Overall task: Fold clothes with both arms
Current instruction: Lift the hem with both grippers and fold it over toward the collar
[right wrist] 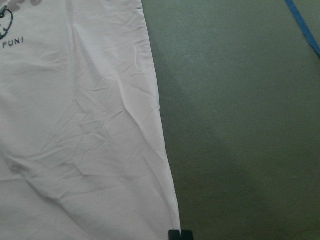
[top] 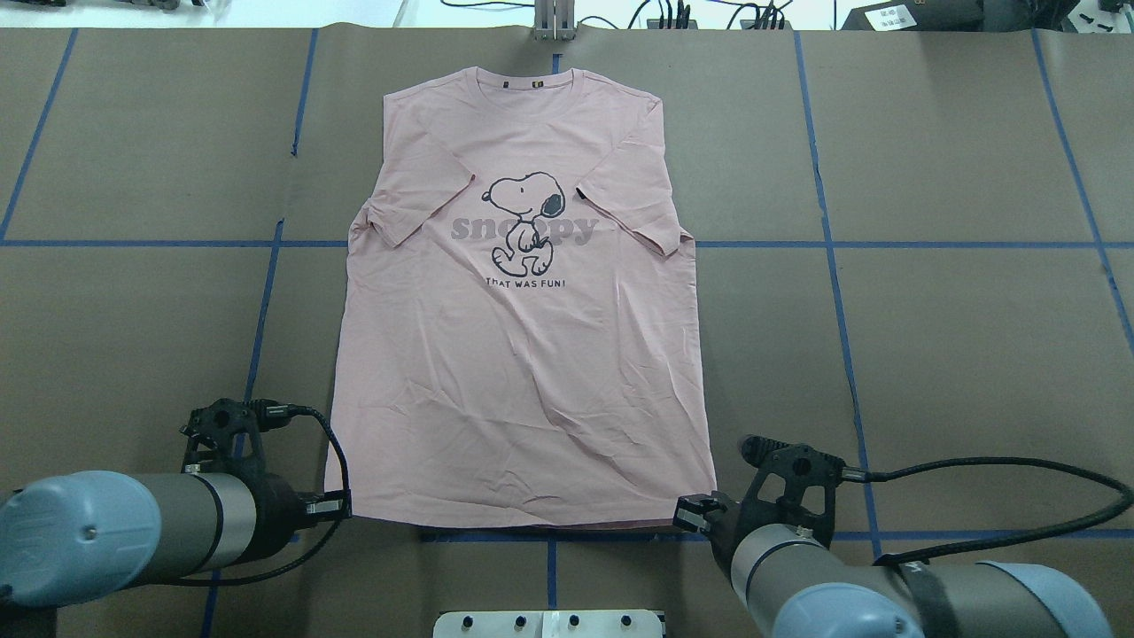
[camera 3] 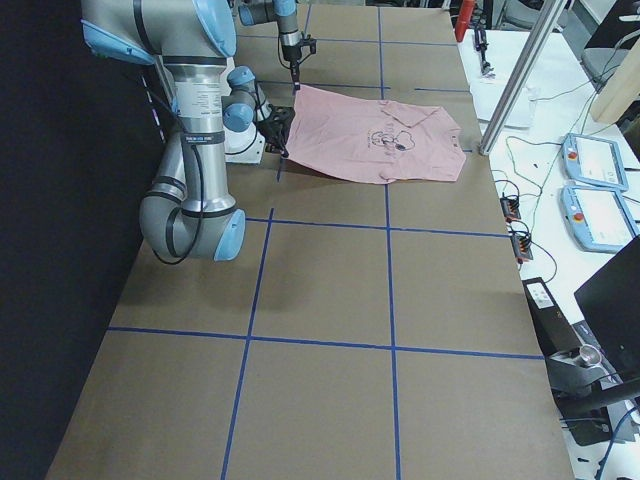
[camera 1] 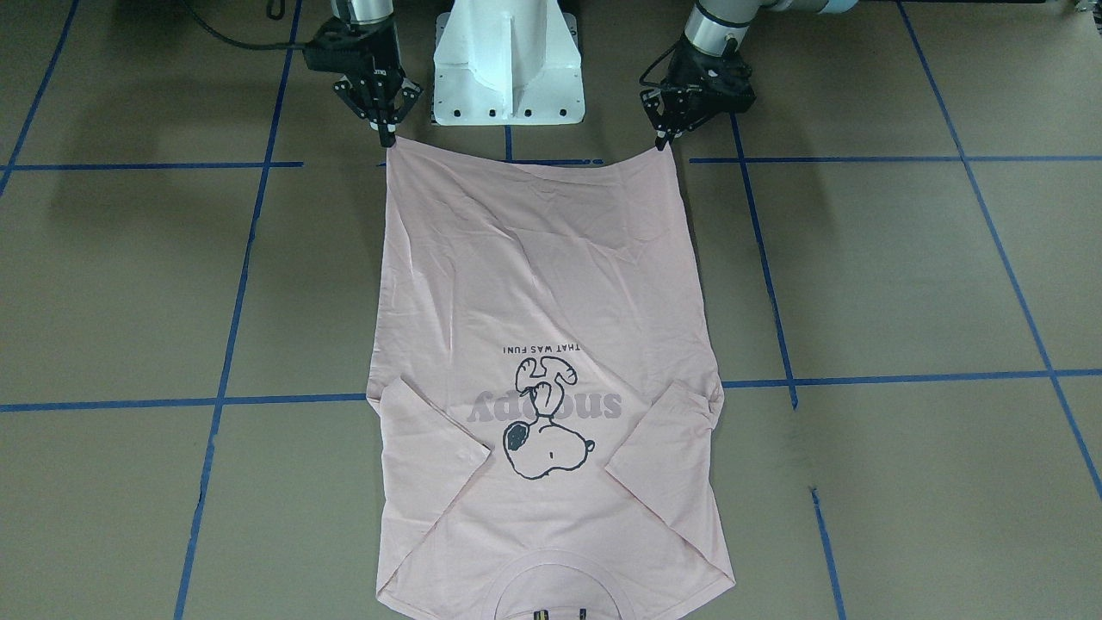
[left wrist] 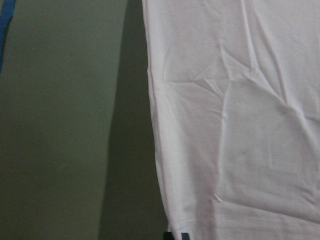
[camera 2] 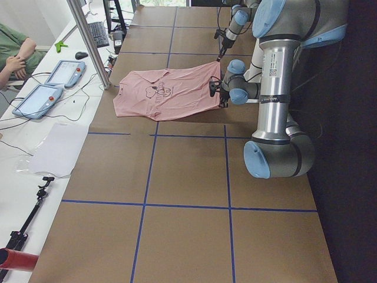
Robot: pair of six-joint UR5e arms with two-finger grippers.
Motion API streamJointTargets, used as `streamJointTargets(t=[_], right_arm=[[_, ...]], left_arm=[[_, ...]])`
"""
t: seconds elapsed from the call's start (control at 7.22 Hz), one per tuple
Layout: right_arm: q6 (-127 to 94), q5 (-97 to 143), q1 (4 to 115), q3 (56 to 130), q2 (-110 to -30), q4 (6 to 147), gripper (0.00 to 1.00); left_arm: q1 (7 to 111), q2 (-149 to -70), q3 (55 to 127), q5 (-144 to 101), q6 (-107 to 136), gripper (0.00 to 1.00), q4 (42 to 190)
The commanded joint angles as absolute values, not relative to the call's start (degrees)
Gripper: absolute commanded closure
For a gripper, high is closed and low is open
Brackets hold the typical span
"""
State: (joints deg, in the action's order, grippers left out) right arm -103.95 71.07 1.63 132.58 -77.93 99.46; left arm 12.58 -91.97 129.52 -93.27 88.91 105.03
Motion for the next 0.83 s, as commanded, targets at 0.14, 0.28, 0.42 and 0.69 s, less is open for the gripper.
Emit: streamJointTargets(t=[0.14, 0.28, 0.42, 0.69], right_arm=[[-103.7, 79.5, 2.0, 155.9, -74.0, 123.2, 1.00], [-103.5, 80.7, 3.9, 155.8, -72.4, 124.4, 1.00], [-100.1, 81.6, 5.6, 155.0, -71.6, 125.1, 1.00], [-91.3, 83.4, 14.2, 148.6, -65.5, 124.6, 1.00]], left_arm=[[19.4, -97.3, 154.8, -104.0, 88.2, 1.00, 77.6], [24.6, -102.7, 155.1, -108.4, 84.5, 1.00, 73.0], [25.6, -104.5, 152.9, -109.3, 79.9, 1.00, 71.6], [34.9, -109.8, 142.0, -109.2, 69.0, 1.00, 71.3]])
